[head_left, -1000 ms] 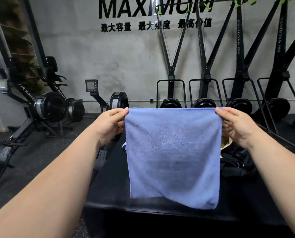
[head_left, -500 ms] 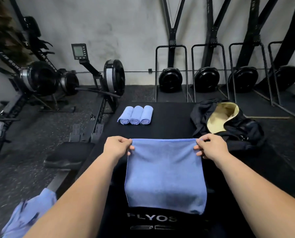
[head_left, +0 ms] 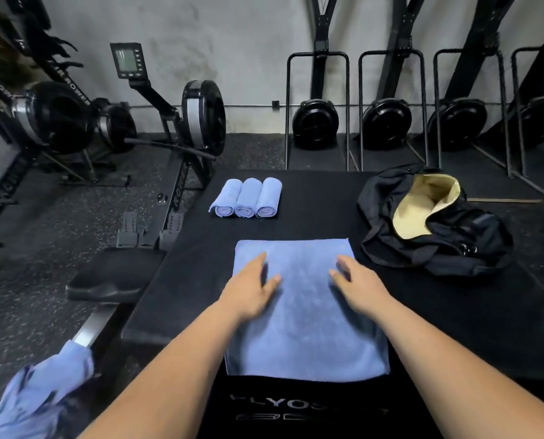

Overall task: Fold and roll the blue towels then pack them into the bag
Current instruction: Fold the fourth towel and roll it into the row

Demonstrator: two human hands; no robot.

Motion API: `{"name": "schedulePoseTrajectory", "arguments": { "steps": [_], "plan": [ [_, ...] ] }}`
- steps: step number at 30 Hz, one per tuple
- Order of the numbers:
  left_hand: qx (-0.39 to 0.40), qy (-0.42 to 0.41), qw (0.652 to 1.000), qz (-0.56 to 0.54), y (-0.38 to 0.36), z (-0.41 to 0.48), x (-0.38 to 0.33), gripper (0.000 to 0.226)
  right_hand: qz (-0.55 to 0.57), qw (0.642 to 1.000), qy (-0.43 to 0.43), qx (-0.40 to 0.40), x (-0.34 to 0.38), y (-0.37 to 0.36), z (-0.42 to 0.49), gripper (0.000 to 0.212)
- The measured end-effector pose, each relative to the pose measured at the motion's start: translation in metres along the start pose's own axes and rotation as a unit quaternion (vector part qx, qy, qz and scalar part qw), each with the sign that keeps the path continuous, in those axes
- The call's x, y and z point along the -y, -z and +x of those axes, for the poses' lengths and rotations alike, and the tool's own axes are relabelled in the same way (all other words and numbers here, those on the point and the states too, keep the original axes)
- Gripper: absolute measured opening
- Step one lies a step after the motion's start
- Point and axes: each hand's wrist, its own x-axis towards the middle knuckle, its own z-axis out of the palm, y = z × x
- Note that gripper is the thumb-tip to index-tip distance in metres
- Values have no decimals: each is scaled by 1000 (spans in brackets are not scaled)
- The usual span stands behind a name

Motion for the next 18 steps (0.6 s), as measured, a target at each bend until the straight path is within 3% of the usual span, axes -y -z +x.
{"name": "schedulePoseTrajectory", "arguments": {
  "steps": [2, 4, 10, 18],
  "plan": [
    [-7, -37, 988, 148, -25, -11, 10, 77, -92, 994, 52, -4, -12, -18, -9, 58],
    [-17, -40, 979, 198, -38, -13, 16, 77, -169, 982, 88, -10, -22, -32, -11, 61],
    [10, -33, 971, 237, -26, 15, 21, 83, -243, 964, 103, -17, -25, -38, 6, 65],
    [-20, -48, 972, 230, -22, 49, 24, 83, -231, 967, 97, -51, -23, -40, 35, 63]
  ]
}}
